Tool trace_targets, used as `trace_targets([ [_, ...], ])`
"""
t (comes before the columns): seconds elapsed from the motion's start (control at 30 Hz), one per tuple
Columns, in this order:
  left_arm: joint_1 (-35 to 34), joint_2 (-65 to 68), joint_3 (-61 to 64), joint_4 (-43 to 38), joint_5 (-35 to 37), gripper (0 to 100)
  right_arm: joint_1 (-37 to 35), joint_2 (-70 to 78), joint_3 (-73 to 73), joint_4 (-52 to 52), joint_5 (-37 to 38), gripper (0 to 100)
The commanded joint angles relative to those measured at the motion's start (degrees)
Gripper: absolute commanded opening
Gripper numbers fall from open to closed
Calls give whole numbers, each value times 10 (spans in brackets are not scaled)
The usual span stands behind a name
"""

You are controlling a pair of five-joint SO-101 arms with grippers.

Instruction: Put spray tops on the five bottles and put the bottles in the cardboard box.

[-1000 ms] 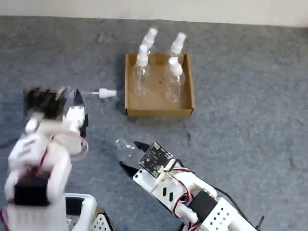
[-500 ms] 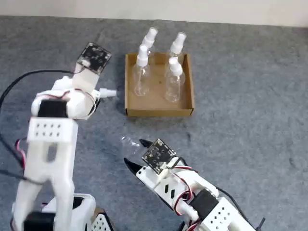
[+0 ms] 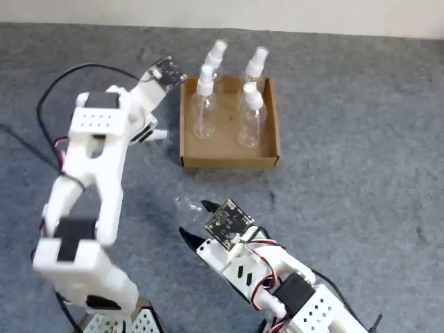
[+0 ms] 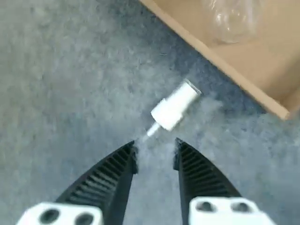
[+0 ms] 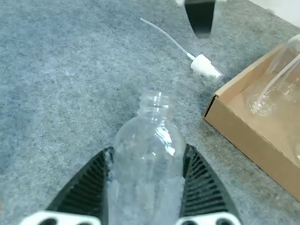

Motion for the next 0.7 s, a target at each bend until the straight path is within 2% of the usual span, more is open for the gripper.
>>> trace_targets([
  [0.0,-7,92,-119,-7,-57,106,7,-9,-5,2,-1,4],
  [0.17,-5,175,-181,-6,-86,110,7,-9,-5,2,-1,4],
  [0.27,-5,198,-195,-6,-89,160,7,-9,-5,2,-1,4],
  [0.67,1,211,-191,-11,-99,185,6,-9,-5,1,-1,4],
])
